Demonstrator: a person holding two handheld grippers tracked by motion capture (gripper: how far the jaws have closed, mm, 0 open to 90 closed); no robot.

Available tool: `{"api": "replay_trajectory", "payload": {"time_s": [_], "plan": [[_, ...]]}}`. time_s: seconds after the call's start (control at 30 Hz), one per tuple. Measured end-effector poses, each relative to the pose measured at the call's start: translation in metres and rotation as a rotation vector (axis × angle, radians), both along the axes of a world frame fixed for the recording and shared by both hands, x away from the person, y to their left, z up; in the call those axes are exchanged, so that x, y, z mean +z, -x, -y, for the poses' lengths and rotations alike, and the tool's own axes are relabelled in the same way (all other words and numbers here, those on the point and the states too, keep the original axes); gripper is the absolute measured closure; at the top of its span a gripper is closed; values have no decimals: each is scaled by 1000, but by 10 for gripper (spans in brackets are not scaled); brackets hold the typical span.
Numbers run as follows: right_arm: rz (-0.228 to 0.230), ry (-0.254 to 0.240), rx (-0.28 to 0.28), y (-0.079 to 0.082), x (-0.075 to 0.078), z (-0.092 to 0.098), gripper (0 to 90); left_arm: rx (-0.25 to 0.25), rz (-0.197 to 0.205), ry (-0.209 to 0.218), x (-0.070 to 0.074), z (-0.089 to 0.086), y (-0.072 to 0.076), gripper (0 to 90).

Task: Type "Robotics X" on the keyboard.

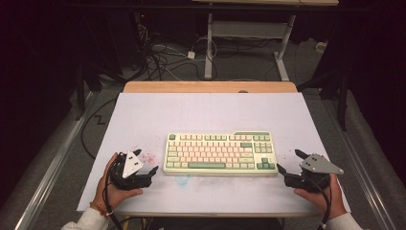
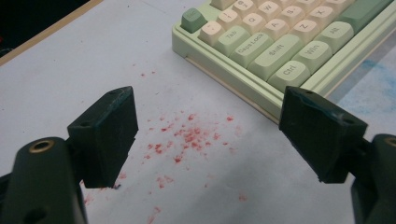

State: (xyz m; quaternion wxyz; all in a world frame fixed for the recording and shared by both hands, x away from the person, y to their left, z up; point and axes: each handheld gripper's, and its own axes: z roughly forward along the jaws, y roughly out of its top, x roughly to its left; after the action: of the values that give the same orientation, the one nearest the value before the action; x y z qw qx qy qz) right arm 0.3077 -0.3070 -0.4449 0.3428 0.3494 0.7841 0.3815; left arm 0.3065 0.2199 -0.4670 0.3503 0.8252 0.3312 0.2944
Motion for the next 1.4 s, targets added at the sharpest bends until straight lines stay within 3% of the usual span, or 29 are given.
{"api": "replay_trajectory", "payload": {"time_s": [0.27, 0.43, 0.47, 0.5, 0.57, 0.63, 0.67, 0.7, 0.8, 0.87, 0.97, 1.4], "plan": [[7, 2, -6, 5, 2, 1, 219, -15, 1, -4, 0, 3, 0, 182], [-1, -12, 14, 5, 3, 2, 284, -17, -1, 4, 0, 1, 0, 182], [-6, -18, 37, 6, 5, 2, 340, -17, -2, 3, 0, 1, 1, 175], [-6, -18, 37, 6, 5, 2, 340, -12, 1, -7, 0, 1, 1, 175], [-8, -12, 71, 6, 9, -3, 475, 1, 1, -29, 0, 3, 0, 175], [-8, -1, 69, 5, 10, -5, 523, 1, -5, -23, 1, 3, -1, 175], [-11, -5, 73, 5, 11, -7, 585, 0, -7, -23, 1, 3, -1, 175], [-36, -4, 100, 1, 14, -11, 713, -1, -13, -16, 0, 1, -1, 174], [-39, -18, 124, -3, 18, -14, 751, 0, -16, -5, 0, 0, 0, 173], [-59, -12, 145, -9, 21, -22, 852, -2, -16, -9, 0, 0, 1, 173], [-74, -2, 163, -13, 20, -29, 899, -3, -23, -6, 1, 1, 2, 173], [-150, 60, 263, -36, 6, -76, 900, -12, -46, -21, -1, 7, 0, 189]]}}
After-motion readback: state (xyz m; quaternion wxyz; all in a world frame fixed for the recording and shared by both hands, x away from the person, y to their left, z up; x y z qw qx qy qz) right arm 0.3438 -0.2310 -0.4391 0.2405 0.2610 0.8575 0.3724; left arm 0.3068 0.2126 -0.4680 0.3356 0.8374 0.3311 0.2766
